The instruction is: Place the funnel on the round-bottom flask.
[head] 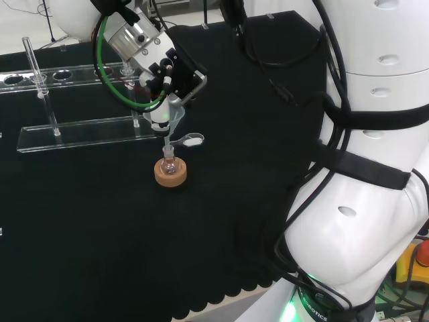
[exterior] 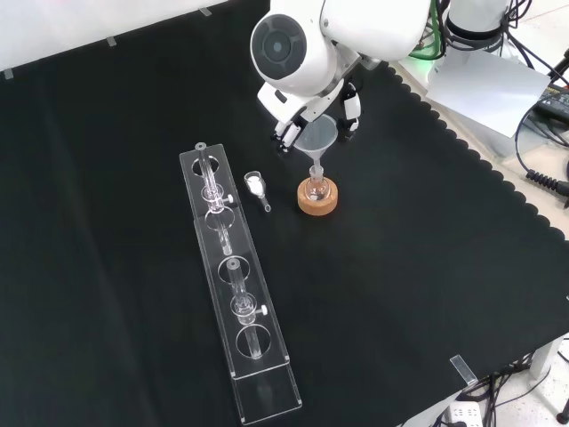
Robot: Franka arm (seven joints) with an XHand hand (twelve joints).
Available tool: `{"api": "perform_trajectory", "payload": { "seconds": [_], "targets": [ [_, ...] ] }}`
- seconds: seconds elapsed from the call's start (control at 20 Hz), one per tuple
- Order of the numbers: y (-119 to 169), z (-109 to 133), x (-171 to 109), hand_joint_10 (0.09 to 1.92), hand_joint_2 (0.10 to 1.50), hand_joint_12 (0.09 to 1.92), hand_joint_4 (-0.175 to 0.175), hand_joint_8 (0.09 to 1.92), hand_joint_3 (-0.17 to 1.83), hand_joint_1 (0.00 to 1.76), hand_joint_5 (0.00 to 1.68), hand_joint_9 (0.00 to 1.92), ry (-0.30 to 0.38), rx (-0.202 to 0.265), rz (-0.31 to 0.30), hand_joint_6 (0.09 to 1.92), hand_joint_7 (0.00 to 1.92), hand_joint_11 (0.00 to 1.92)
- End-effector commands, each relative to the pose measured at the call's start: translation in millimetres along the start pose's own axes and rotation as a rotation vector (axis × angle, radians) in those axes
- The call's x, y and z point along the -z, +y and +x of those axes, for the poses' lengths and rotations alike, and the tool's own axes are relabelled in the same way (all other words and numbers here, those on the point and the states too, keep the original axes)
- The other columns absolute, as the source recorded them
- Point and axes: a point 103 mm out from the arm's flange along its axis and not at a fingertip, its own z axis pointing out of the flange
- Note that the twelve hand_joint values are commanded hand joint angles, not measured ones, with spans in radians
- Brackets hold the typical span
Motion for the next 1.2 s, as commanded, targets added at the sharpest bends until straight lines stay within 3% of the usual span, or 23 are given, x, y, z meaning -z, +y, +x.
{"api": "perform_trajectory", "payload": {
  "seconds": [0.05,0.45,0.65,0.85,1.0,1.2],
  "targets": [
    [0.6,1.0,-1.9,0.09,0.68,0.97,0.017,0.51,0.74,0.93,0.84,1.33,-0.007,-0.010,0.005,0.70,0.92,1.06],
    [4.1,8.3,-6.1,0.09,0.68,0.97,0.015,0.51,0.74,0.92,0.84,1.33,-0.003,-0.014,0.009,0.70,0.92,1.06],
    [2.3,11.3,-7.1,0.09,0.65,1.01,-0.010,0.54,0.72,0.84,0.66,1.28,-0.019,-0.035,0.030,0.68,0.83,1.00],
    [0.2,10.2,-8.5,0.09,0.61,1.16,-0.030,0.62,0.66,0.73,0.40,1.09,-0.021,-0.039,0.064,0.37,0.52,0.79],
    [-2.0,7.0,-11.6,0.09,0.60,1.23,-0.038,0.65,0.58,0.64,0.31,0.97,-0.011,-0.041,0.056,0.13,0.31,0.70],
    [-6.2,4.0,-12.9,0.09,0.59,1.25,-0.042,0.64,0.49,0.54,0.25,0.91,-0.022,-0.051,0.063,0.09,0.18,0.66]
  ]
}}
